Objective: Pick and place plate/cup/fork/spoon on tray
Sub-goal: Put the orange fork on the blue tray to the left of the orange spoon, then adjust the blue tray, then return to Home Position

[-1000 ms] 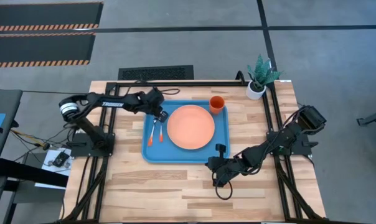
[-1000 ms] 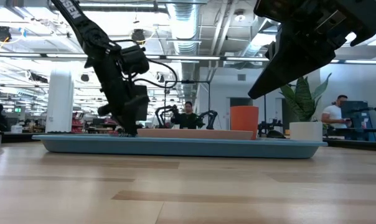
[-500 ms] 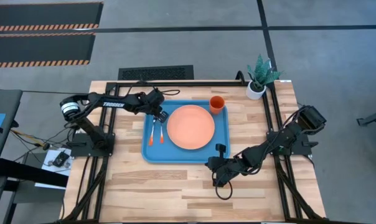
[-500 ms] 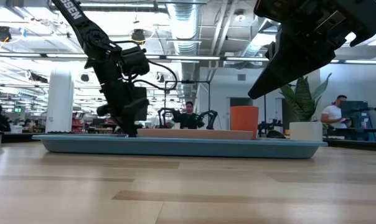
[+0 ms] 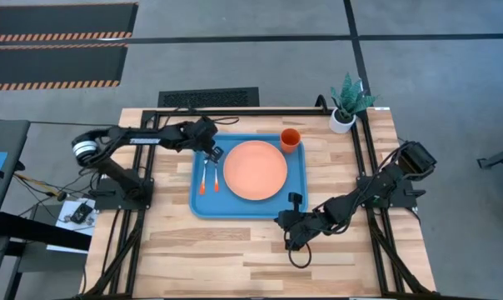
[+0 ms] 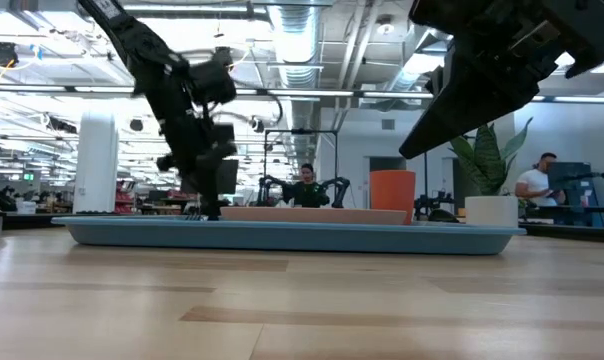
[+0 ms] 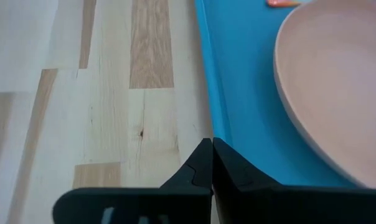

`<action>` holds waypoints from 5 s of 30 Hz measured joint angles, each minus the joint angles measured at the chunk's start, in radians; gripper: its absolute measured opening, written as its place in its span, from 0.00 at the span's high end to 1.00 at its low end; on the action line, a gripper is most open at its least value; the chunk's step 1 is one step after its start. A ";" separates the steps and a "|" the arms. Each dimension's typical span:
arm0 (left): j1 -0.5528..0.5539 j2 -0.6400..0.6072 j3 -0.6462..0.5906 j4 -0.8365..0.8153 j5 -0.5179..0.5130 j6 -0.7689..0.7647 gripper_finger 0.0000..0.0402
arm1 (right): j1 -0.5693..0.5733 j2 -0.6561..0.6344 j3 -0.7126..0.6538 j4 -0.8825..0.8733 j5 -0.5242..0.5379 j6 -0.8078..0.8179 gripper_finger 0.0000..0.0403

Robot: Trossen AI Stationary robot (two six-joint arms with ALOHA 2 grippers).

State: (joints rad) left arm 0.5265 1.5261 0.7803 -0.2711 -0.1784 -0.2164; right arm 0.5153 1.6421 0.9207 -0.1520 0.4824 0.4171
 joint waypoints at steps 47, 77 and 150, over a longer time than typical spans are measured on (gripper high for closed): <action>-1.009 -0.186 -0.209 -0.109 -0.066 -0.322 1.00 | -0.060 0.015 -0.085 -0.362 -0.107 0.159 0.99; -1.047 -0.186 -0.208 -0.066 -0.046 -0.388 1.00 | 0.016 0.016 -0.070 -0.366 -0.218 0.214 0.99; -0.578 -0.541 -0.356 0.504 0.332 0.271 1.00 | -0.377 -0.584 -0.439 0.437 -0.326 -0.555 0.99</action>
State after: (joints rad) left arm -0.0513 0.9848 0.4240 0.2328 0.1533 0.0546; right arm 0.1383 1.0585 0.4814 0.2851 0.1566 -0.1379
